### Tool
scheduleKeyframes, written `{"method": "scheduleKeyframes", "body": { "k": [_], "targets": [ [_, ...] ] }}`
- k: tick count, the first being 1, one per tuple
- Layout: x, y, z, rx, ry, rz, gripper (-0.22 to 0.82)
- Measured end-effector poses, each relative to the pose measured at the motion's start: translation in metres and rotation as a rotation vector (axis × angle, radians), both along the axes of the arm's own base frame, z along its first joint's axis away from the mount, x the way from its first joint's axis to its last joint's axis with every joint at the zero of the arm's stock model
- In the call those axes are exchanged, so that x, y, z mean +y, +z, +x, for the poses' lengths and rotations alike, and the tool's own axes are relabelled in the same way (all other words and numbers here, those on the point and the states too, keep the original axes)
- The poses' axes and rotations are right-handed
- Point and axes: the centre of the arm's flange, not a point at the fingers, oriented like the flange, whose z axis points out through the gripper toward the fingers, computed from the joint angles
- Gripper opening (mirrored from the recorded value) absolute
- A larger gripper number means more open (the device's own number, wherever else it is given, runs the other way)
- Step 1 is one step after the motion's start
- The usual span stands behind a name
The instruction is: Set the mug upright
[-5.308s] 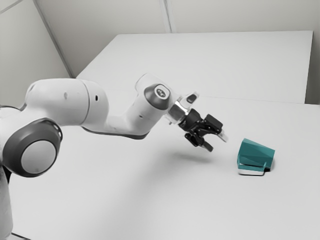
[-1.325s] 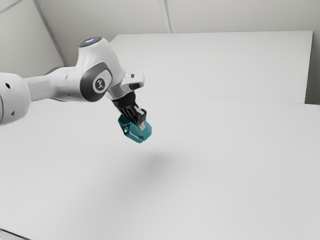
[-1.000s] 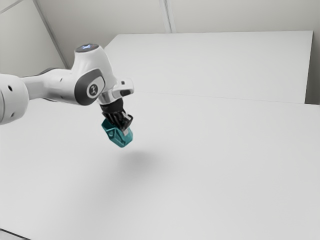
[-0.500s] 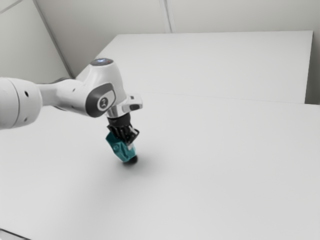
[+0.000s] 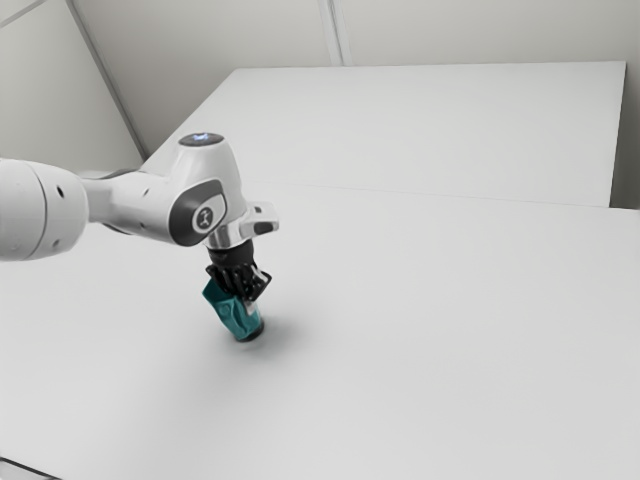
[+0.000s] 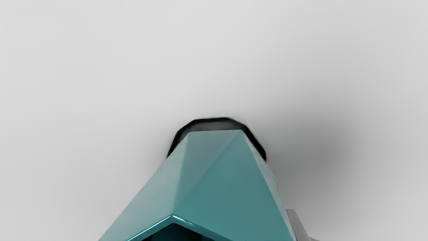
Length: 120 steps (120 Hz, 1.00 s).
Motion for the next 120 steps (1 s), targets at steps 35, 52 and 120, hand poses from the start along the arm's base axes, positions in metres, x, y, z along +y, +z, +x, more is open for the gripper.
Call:
{"method": "scheduleKeyframes", "body": {
  "k": [35,52,120],
  "targets": [
    [-0.006,-0.004,0.000,0.006,0.002,-0.004,-0.04],
    [-0.004,-0.002,0.000,0.004,0.005,-0.006,0.04],
    [-0.006,0.041,0.001,-0.067,-0.003,-0.028,0.18]
  ]
}}
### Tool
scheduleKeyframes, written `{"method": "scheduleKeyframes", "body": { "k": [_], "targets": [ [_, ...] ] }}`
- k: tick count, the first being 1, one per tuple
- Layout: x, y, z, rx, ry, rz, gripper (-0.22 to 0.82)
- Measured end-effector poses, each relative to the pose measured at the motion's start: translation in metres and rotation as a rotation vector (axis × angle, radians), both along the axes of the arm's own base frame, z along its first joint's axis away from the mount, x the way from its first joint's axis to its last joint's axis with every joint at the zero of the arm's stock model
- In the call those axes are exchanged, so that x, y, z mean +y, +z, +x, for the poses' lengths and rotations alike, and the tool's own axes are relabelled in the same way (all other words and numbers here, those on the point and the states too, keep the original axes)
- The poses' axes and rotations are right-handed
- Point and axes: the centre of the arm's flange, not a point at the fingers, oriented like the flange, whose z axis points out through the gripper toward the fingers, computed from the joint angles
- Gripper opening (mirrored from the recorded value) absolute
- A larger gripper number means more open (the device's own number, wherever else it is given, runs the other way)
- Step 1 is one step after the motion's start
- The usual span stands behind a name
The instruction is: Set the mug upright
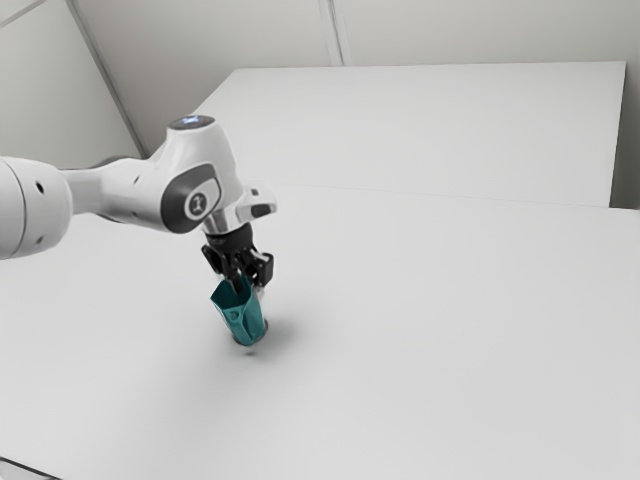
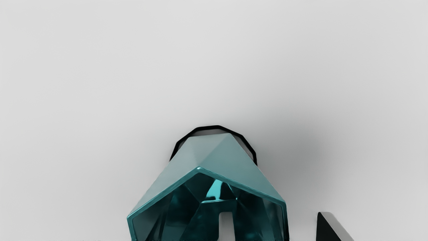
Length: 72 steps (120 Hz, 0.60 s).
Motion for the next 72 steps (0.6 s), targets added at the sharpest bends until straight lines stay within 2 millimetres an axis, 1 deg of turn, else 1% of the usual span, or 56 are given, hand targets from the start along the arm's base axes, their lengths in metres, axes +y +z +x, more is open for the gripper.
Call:
{"method": "scheduleKeyframes", "body": {
  "k": [13,21,32,42,54,63,72],
  "targets": [
    [0.000,0.020,0.005,-0.029,-0.003,-0.001,0.21],
    [0.001,0.038,0.012,-0.054,-0.004,0.001,0.26],
    [0.001,0.065,0.024,-0.090,-0.002,0.002,0.37],
    [0.002,0.094,0.041,-0.125,0.004,0.006,0.45],
    [0.004,0.127,0.066,-0.151,0.018,0.012,0.51],
    [0.012,0.147,0.083,-0.148,0.040,0.006,0.54],
    [0.014,0.160,0.097,-0.133,0.052,-0.006,0.56]
  ]
}}
